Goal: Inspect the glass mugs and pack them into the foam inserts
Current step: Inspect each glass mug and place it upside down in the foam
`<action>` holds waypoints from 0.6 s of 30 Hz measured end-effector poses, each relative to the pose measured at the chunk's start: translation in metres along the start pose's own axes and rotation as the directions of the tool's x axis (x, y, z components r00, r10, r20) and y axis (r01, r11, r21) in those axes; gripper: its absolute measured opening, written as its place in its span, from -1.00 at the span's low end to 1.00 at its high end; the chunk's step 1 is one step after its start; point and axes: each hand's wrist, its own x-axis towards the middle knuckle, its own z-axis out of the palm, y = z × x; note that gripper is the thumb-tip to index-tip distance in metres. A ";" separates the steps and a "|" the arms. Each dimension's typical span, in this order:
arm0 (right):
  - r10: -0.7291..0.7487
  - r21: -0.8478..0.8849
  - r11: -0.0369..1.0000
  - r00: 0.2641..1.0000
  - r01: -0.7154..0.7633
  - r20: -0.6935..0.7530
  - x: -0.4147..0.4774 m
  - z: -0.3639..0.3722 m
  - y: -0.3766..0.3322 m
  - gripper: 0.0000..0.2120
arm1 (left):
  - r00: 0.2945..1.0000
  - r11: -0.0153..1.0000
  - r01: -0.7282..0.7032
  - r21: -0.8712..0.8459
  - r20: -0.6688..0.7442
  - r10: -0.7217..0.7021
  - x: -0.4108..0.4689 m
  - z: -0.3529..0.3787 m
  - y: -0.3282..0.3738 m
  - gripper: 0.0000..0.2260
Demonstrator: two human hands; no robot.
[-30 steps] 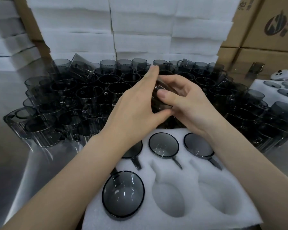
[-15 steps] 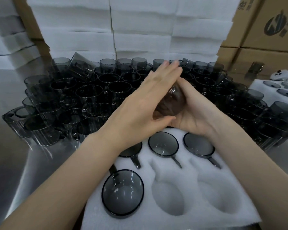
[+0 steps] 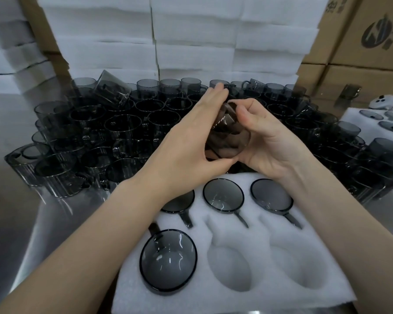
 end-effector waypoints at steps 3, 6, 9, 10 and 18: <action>-0.018 -0.006 1.000 0.998 0.017 -0.063 0.000 -0.002 0.000 -0.82 | 0.993 0.995 -0.086 0.043 0.085 0.083 0.000 -0.001 0.001 -0.17; -0.016 -0.009 1.000 0.997 0.015 -0.070 0.000 -0.002 0.001 -0.85 | 0.991 0.995 -0.092 0.029 0.096 0.089 0.001 -0.001 0.002 -0.16; 0.090 0.042 0.995 0.996 -0.090 -0.004 -0.002 0.004 0.000 -0.45 | 0.999 0.999 -0.038 -0.031 0.032 0.039 0.001 -0.001 0.003 -0.16; 0.119 0.047 0.991 0.991 -0.122 0.058 -0.003 0.006 -0.001 -0.37 | 1.000 0.998 -0.008 -0.064 -0.019 0.007 0.001 -0.002 0.003 -0.17; -0.070 -0.475 0.879 0.995 0.031 -0.065 -0.023 0.020 -0.024 -0.65 | 0.972 0.747 0.120 -0.654 -0.077 -0.224 0.003 -0.007 -0.004 -0.35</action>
